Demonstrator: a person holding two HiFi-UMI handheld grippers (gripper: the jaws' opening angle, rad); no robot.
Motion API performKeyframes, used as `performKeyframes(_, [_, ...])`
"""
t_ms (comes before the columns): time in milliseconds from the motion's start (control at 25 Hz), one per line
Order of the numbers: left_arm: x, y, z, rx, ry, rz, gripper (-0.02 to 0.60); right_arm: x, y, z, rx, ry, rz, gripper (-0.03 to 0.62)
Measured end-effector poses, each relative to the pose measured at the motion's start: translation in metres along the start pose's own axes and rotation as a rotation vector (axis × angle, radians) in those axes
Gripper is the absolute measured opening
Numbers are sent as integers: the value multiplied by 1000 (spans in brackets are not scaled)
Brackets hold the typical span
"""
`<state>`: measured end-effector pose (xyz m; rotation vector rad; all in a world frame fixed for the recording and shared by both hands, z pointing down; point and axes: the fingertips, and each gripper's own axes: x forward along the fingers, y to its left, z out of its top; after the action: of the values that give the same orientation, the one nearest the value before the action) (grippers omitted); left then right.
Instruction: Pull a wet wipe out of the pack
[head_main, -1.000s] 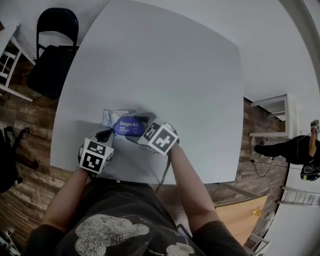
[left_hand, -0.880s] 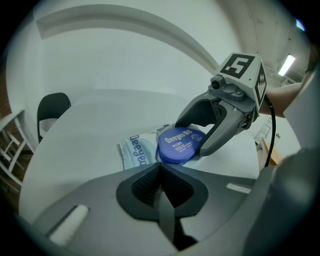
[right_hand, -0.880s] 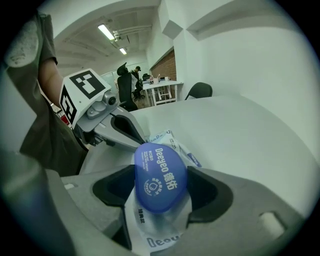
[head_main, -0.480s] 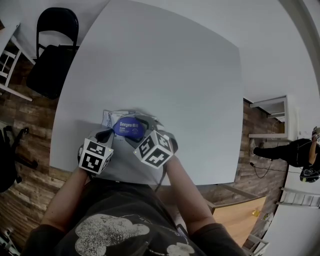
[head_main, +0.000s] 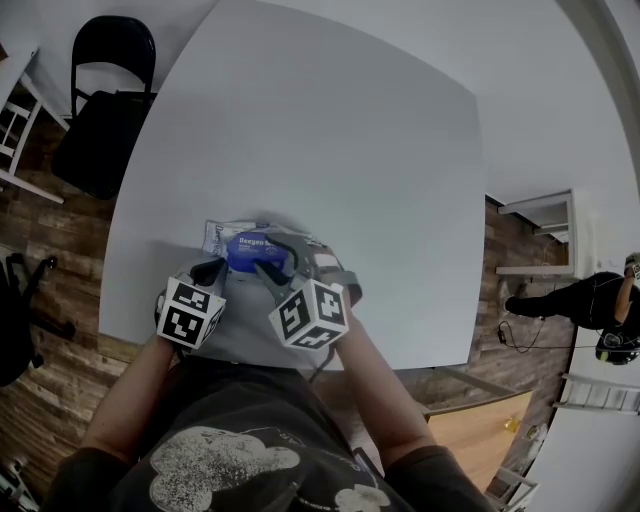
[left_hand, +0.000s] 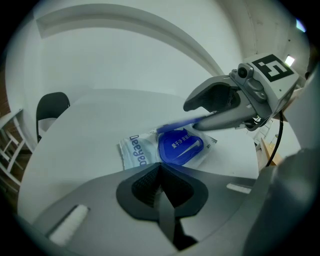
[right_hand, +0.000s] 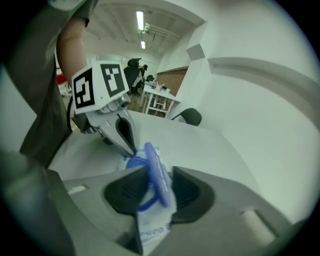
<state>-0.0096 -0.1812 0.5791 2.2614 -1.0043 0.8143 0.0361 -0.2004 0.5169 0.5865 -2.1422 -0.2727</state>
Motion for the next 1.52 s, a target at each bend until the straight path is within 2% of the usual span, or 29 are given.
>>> performKeyframes(40, [0, 0, 0, 0, 0, 0, 18, -1, -5, -1, -52, 1, -52, 46])
performKeyframes(120, [0, 0, 0, 0, 0, -1, 18, -2, -11, -2, -112, -2, -106, 38])
performKeyframes(440, [1, 1, -1, -2, 0, -4, 18, 3, -24, -4, -4, -28, -118, 43])
performKeyframes(1040, [0, 1, -1, -7, 1, -3, 18, 29, -65, -10, 209, -54, -89, 118])
performKeyframes(1520, [-1, -2, -1, -2, 3, -6, 18, 46, -77, -27, 278, -43, -77, 137])
